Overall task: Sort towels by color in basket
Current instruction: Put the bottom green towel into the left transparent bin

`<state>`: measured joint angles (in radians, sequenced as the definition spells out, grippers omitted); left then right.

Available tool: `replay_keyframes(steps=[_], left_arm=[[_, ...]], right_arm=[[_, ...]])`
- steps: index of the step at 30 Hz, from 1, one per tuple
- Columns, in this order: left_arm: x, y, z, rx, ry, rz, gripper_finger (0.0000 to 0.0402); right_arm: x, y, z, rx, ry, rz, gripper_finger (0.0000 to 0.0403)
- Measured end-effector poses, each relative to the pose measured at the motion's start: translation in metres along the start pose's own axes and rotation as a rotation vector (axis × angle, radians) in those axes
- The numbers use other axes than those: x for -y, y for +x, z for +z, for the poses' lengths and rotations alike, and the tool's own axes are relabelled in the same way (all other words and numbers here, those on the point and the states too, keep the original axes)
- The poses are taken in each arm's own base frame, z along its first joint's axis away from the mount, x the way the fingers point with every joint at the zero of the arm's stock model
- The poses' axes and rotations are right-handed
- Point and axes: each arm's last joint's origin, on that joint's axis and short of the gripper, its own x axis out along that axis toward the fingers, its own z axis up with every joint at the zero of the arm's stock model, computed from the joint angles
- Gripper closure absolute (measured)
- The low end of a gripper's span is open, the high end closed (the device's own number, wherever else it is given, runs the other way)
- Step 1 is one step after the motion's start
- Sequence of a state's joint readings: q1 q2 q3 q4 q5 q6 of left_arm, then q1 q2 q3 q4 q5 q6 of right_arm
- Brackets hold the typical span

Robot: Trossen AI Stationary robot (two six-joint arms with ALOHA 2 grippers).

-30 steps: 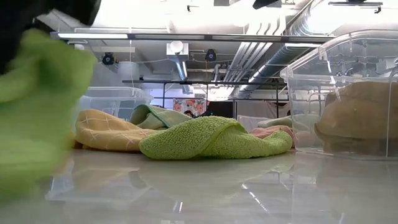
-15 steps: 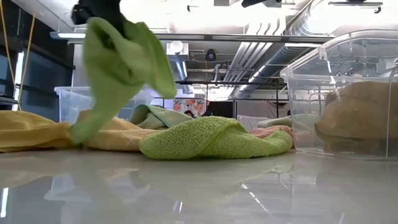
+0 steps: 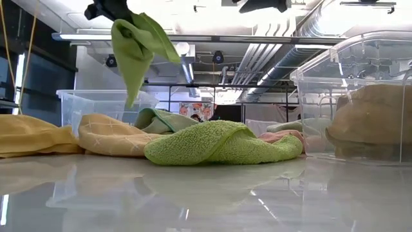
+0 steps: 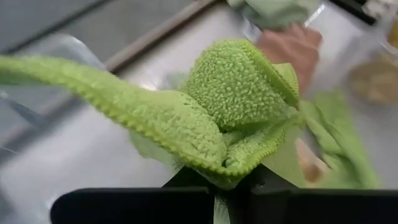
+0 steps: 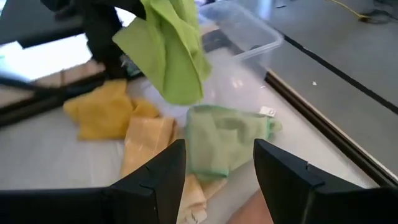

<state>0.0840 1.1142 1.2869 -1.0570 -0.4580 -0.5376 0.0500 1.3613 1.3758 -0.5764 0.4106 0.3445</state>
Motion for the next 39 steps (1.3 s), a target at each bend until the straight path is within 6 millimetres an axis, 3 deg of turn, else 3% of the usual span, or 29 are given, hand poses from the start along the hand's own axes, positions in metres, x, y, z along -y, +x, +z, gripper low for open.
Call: replay_keyframes(steps=[8,12,17,22,28,35,39], left_arm=[[-0.054,-0.030,0.023,0.115,0.083,0.078,0.0401],[-0.078,-0.032,0.032,0.107,0.180,0.207,0.0401],[-0.104,-0.012,0.035,-0.001,0.156,0.265,0.0401],[-0.124,0.028,0.023,-0.155,0.074,0.233,0.0401],[-0.150,0.074,0.005,-0.264,-0.033,0.333,0.0391],[-0.171,0.085,0.002,-0.307,-0.106,0.395,0.0316],[-0.172,0.085,0.002,-0.300,-0.113,0.387,0.0267]], right_arm=[[0.028,0.009,0.011,0.070,0.205,-0.158,0.0219],[0.038,0.012,0.014,0.091,0.294,-0.209,0.0219],[0.041,0.013,0.014,0.078,0.313,-0.183,0.0219],[0.040,0.013,0.014,0.063,0.244,-0.165,0.0219],[0.039,0.014,0.013,0.037,0.164,-0.120,0.0219],[0.038,0.014,0.012,0.012,0.135,-0.084,0.0219],[0.038,0.014,0.012,0.011,0.133,-0.085,0.0219]])
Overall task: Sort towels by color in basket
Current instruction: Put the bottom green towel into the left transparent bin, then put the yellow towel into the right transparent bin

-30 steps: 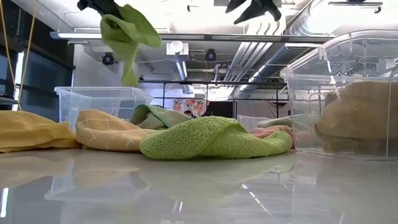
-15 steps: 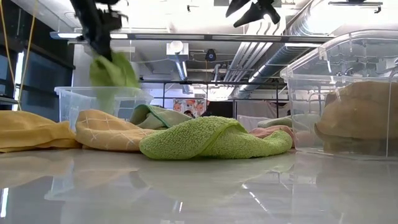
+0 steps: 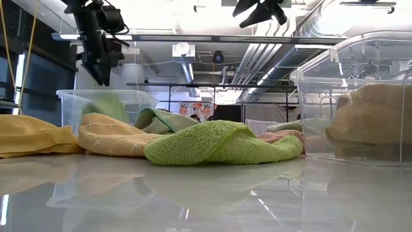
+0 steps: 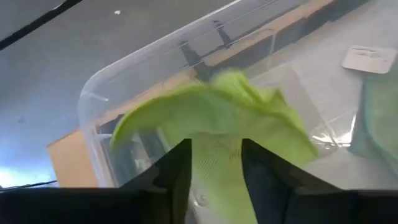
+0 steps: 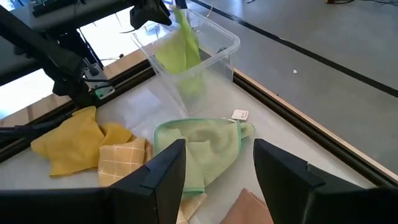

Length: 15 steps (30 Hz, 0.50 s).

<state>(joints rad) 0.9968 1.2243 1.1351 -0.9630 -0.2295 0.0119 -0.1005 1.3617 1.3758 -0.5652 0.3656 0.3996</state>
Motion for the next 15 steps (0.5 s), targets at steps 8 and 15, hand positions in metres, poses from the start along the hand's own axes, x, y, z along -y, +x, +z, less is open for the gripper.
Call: replay_keyframes(steps=[8,15], left_arm=[[0.001,-0.004,-0.002,0.006,0.019,-0.037,0.0233],[0.015,-0.044,-0.015,0.156,0.139,-0.091,0.0257]], right_arm=[[0.000,0.000,0.000,0.000,0.003,0.000,0.0219],[0.001,0.000,0.000,0.001,0.064,-0.004,0.0219]])
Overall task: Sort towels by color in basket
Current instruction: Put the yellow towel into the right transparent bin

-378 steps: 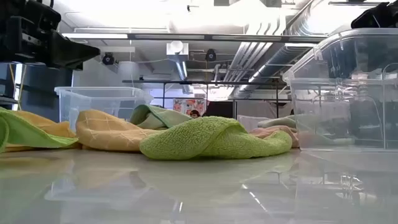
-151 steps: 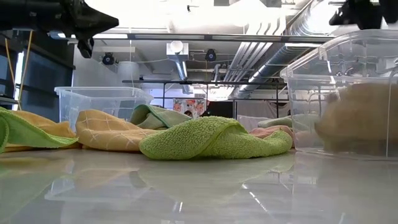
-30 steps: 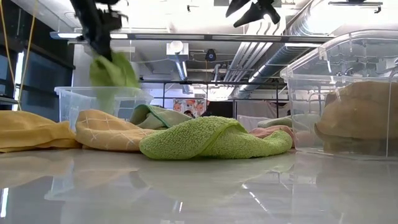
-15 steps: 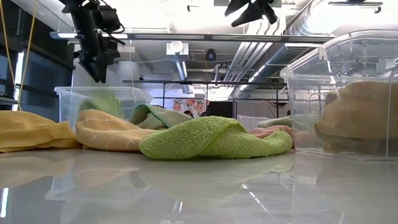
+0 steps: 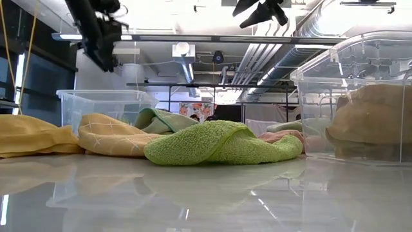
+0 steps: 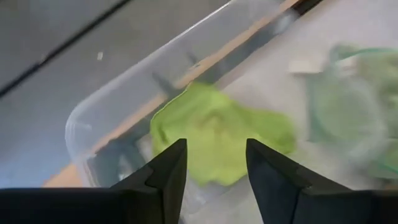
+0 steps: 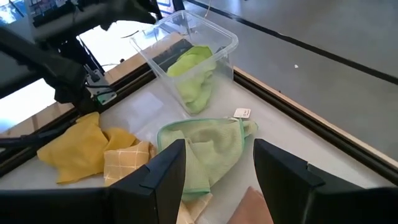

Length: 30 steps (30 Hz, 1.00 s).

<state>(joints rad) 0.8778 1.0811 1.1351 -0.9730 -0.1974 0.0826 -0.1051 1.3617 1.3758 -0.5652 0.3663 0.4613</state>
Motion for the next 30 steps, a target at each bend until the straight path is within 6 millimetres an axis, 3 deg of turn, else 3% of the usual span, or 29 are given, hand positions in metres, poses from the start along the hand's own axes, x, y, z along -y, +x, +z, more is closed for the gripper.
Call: replay_keyframes(steps=[8,15,21,25,30], left_arm=[[0.035,-0.059,-0.013,0.266,0.069,-0.228,0.0313],[0.062,-0.092,-0.038,0.275,0.123,-0.544,0.0363],[0.084,-0.102,-0.040,0.207,0.075,-0.800,0.0395],[0.093,-0.099,-0.036,0.198,0.044,-0.777,0.0400],[0.111,-0.093,-0.040,0.166,0.184,-0.727,0.0397]], right_arm=[[0.000,0.000,0.000,0.000,0.039,0.000,0.0219],[0.000,0.000,0.000,0.000,0.066,0.000,0.0219],[-0.002,0.000,-0.001,-0.034,0.063,0.062,0.0219],[-0.003,0.000,-0.002,-0.047,0.056,0.087,0.0219],[-0.002,0.000,-0.003,-0.060,0.022,0.081,0.0219]])
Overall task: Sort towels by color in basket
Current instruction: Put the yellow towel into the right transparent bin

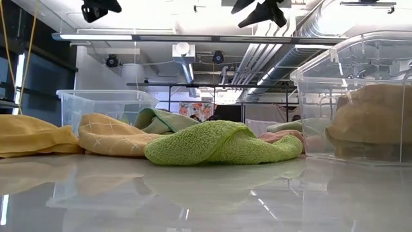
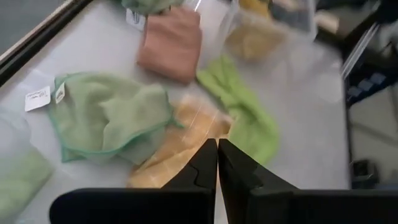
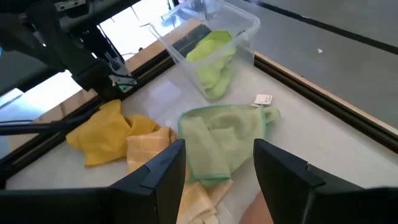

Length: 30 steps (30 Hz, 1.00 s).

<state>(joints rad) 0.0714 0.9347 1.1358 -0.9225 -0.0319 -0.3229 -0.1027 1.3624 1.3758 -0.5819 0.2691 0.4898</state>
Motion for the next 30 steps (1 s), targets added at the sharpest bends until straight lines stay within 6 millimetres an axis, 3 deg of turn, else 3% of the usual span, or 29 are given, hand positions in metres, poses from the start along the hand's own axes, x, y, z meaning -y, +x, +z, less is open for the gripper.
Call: replay_keyframes(steps=[7,11,16,24,30], left_arm=[[0.017,0.029,-0.021,-0.308,0.139,0.069,0.0373],[0.022,0.047,-0.035,-0.524,0.135,0.181,0.0342],[0.021,0.070,-0.052,-0.622,-0.003,0.294,0.0293],[0.002,0.096,-0.108,-0.810,-0.275,0.387,0.0214],[-0.007,0.113,-0.134,-0.803,-0.401,0.423,0.0161]], right_arm=[[0.001,0.000,-0.003,-0.027,-0.028,-0.014,0.0219],[0.002,0.000,-0.003,-0.029,-0.036,-0.015,0.0219],[0.002,0.000,-0.004,-0.042,-0.042,-0.022,0.0219],[0.001,0.000,-0.005,-0.062,-0.119,0.017,0.0219],[0.004,0.001,-0.004,-0.059,-0.124,0.009,0.0219]])
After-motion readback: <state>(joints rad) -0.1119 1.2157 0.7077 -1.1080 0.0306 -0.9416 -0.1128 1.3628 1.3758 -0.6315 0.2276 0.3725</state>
